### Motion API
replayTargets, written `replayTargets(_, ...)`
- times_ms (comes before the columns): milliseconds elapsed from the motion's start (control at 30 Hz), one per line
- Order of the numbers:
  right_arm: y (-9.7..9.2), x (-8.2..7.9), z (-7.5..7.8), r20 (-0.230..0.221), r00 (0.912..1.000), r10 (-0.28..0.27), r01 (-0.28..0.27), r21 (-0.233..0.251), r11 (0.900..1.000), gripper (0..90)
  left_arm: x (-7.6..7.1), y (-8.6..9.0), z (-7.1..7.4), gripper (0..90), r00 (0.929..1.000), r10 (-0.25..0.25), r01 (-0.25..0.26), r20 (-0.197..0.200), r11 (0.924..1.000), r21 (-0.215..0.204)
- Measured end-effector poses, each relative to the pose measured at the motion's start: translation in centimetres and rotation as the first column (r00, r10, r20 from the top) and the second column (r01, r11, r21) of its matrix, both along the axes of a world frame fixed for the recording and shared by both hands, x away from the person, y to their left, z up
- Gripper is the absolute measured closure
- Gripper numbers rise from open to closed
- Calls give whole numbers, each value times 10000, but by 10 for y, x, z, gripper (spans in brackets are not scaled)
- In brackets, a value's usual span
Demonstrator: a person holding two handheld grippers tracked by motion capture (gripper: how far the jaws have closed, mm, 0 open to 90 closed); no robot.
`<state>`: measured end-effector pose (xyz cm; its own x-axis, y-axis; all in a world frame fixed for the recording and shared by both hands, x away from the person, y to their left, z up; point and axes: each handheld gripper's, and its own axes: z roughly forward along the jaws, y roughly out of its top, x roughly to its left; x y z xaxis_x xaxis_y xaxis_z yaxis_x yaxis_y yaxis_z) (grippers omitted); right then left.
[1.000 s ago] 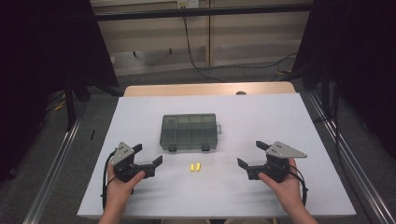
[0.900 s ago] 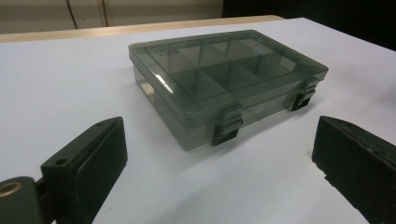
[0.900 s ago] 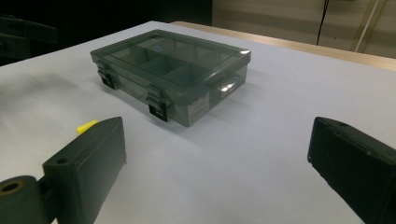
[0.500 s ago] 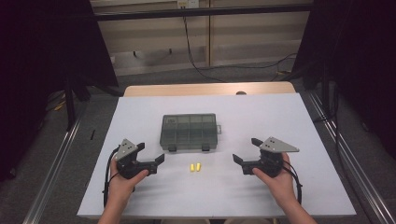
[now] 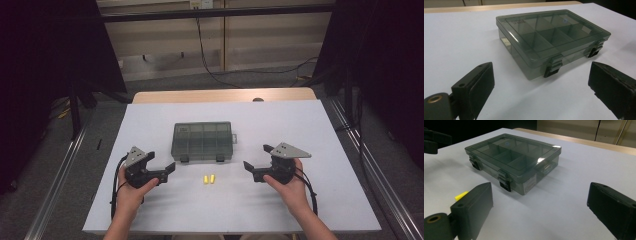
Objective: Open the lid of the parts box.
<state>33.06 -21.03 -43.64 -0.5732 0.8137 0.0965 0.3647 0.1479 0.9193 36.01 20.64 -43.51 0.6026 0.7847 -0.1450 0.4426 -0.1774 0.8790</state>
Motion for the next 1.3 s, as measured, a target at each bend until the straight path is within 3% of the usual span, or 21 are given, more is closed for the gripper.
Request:
replayTargets(467,14,14,-1,-550,9973,480,-477,64,9988,82,13,-2,-2,72,9997,162,-159,-195,9998,110)
replayTargets(567,18,19,1,-491,9972,558,-537,424,9977,145,16,-3,-3,76,9995,206,-205,-224,9998,58)
replayTargets(633,19,20,1,-558,9969,556,-532,426,9977,153,17,-3,-6,84,9994,225,-220,-269,9996,186)
replayTargets(700,20,24,2,-552,9973,477,-469,161,9988,238,17,-4,-6,116,9994,237,-226,-243,9988,425)
replayTargets(767,20,25,3,-598,9965,583,-570,234,9981,264,16,-5,-5,124,9997,196,-189,-128,9984,524)
replayTargets(867,24,27,0,-824,9945,644,-651,-64,9979,345,14,-4,-5,195,9989,301,-283,-354,9984,494)
replayTargets(900,26,29,-4,-953,9923,793,-808,-125,9967,421,15,-4,-5,272,9982,402,-380,-448,9981,484)
replayTargets(933,26,29,-4,-953,9923,793,-808,-125,9967,421,15,-3,-6,272,9973,535,-507,-510,9971,560)
replayTargets(1133,29,31,-7,-1064,9901,921,-936,-89,9956,778,17,0,-6,526,9970,476,-455,-607,9984,348)
replayTargets(1200,28,32,-7,-1041,9912,822,-834,-78,9965,846,17,1,-6,635,9942,557,-516,-921,9976,466)
replayTargets(1300,26,35,-7,-1086,9910,778,-786,-33,9969,890,18,2,-7,739,9944,543,-480,-910,9964,705)
